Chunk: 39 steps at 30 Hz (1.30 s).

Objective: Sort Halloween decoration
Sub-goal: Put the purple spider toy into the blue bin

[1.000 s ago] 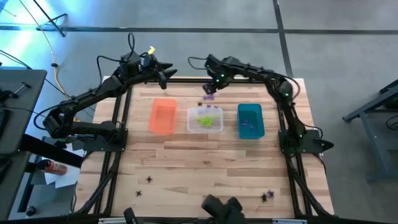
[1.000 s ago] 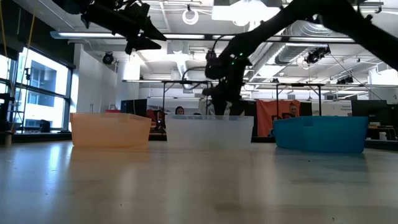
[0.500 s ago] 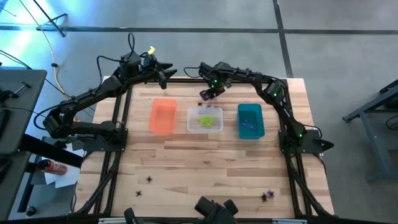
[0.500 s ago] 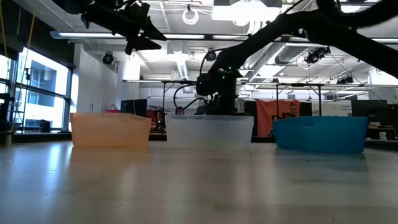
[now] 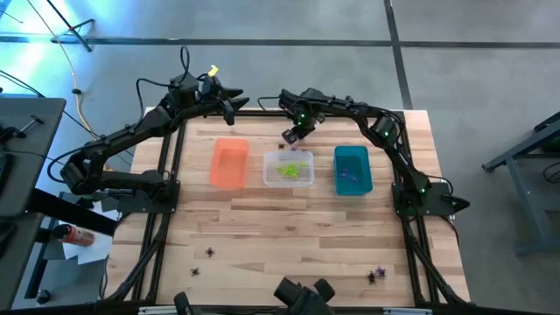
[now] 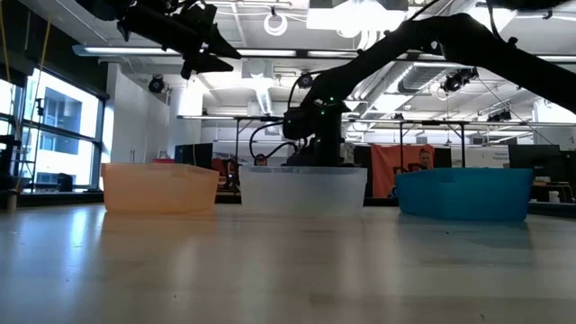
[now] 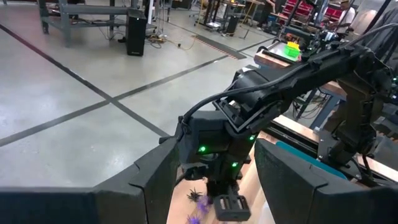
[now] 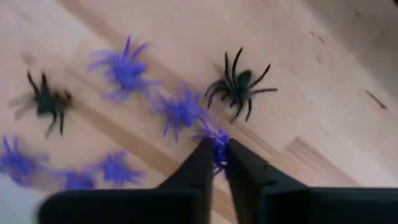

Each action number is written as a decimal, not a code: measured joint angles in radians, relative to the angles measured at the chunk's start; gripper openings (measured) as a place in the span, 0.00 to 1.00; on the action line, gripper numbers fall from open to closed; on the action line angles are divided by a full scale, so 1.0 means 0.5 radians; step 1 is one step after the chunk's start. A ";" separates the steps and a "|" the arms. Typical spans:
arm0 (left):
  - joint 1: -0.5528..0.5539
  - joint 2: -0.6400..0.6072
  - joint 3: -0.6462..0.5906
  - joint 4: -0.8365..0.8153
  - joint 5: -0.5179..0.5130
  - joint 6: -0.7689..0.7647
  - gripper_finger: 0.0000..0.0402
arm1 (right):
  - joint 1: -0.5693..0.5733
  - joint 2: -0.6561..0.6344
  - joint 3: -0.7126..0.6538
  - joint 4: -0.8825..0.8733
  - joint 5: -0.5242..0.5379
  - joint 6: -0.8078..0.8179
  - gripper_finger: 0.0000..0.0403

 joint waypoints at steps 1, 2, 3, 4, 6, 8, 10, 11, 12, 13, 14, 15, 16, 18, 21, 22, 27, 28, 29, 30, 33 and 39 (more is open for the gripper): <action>0.000 0.000 0.000 0.001 0.000 0.000 0.50 | 0.000 -0.009 -0.001 -0.018 0.000 -0.051 0.05; 0.001 0.000 0.000 0.001 0.000 0.002 0.50 | 0.000 -0.024 -0.001 -0.034 -0.001 -0.103 0.03; 0.005 0.000 0.000 0.004 0.001 0.012 0.50 | 0.000 -0.045 -0.001 -0.053 -0.009 -0.166 0.02; 0.010 -0.001 0.000 0.016 0.001 0.019 0.50 | 0.002 -0.068 -0.001 -0.077 -0.021 -0.209 0.03; 0.017 -0.020 0.000 0.047 -0.001 -0.002 0.50 | 0.004 -0.124 -0.001 -0.137 -0.023 -0.279 0.04; 0.025 -0.041 0.011 0.116 -0.001 0.004 0.50 | 0.004 -0.192 -0.002 -0.184 -0.024 -0.356 0.02; 0.027 -0.061 0.011 0.185 -0.001 0.034 0.50 | 0.004 -0.264 -0.002 -0.190 -0.045 -0.431 0.01; 0.027 -0.066 0.011 0.217 -0.001 0.053 0.50 | 0.004 -0.305 -0.002 -0.191 -0.066 -0.453 0.01; 0.028 -0.070 0.011 0.240 -0.001 0.071 0.50 | 0.004 -0.341 -0.002 -0.193 -0.090 -0.479 0.02; 0.028 -0.075 0.011 0.263 -0.001 0.086 0.50 | 0.003 -0.380 -0.009 -0.193 -0.116 -0.506 0.02; 0.028 -0.078 0.011 0.288 -0.001 0.088 0.50 | 0.003 -0.424 -0.030 -0.188 -0.133 -0.519 0.01; 0.028 -0.081 0.011 0.301 0.000 0.086 0.50 | 0.003 -0.485 -0.070 -0.176 -0.147 -0.529 0.01; 0.028 -0.081 0.012 0.309 -0.001 0.075 0.50 | 0.003 -0.552 -0.133 -0.166 -0.153 -0.551 0.01; 0.028 -0.080 0.012 0.312 -0.001 0.037 0.50 | 0.011 -0.725 -0.321 -0.144 -0.151 -0.566 0.01; 0.028 -0.080 0.012 0.320 -0.001 0.018 0.50 | 0.013 -1.061 -0.757 0.000 -0.148 -0.461 0.00; 0.028 -0.080 0.012 0.319 -0.001 0.018 0.50 | 0.013 -1.190 -0.917 0.054 -0.157 -0.388 0.00; 0.028 -0.080 0.012 0.319 -0.001 0.018 0.50 | 0.031 -1.778 -1.566 0.075 -0.334 -0.130 0.00; 0.028 -0.080 0.012 0.319 -0.001 0.018 0.50 | 0.031 -1.867 -1.654 0.018 -0.388 -0.104 0.00; 0.028 -0.080 0.012 0.319 -0.001 0.017 0.50 | 0.032 -1.946 -1.733 -0.050 -0.441 -0.100 0.00; 0.028 -0.080 0.012 0.318 -0.002 0.017 0.50 | 0.029 -2.002 -1.796 -0.108 -0.475 -0.101 0.00; 0.028 -0.079 0.012 0.318 -0.002 0.017 0.50 | 0.011 -2.055 -1.939 -0.217 -0.486 -0.126 0.00; 0.028 -0.079 0.012 0.318 -0.040 0.063 0.50 | -0.002 -1.854 -2.031 -0.036 -0.195 -0.445 0.00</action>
